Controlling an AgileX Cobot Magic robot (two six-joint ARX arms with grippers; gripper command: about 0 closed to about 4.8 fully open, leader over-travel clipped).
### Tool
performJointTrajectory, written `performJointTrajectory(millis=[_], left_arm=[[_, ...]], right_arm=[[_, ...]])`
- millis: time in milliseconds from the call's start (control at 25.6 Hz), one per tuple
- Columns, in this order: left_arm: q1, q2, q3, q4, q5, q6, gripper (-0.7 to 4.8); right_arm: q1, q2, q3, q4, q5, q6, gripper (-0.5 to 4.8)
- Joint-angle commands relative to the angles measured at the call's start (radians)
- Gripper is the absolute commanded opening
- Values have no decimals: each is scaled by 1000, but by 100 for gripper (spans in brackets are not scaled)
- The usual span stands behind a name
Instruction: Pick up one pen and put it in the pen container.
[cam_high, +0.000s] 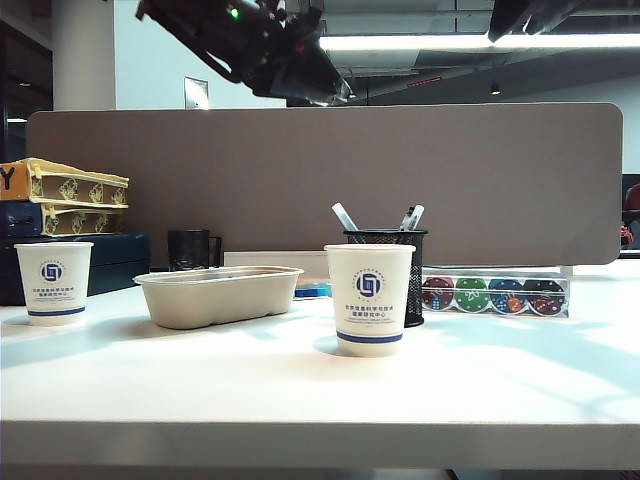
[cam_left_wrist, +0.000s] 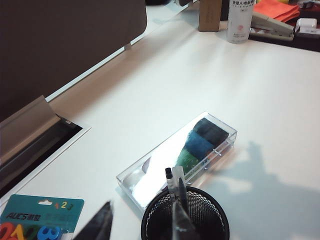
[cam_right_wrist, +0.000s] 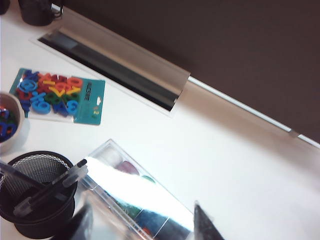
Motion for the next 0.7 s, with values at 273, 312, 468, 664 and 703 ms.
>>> performJointTrajectory(millis=[273, 312, 468, 664, 703], left_arm=[[-1, -111, -18, -80, -30, 14, 152], [-1, -127, -32, -84, -37, 14, 152], [-1, -216, -124, -85, -71, 15, 152], [-1, -288, -192, -79, -91, 14, 152], [-1, -303, -204, -78, -96, 14, 152]], right_arm=[[1, -93, 5, -35, 2, 11, 252], [1, -101, 5, -35, 2, 25, 252], [-5, -132, 5, -42, 1, 59, 252], [-11, -162, 4, -71, -2, 77, 252], [-11, -169, 3, -78, -2, 77, 252]])
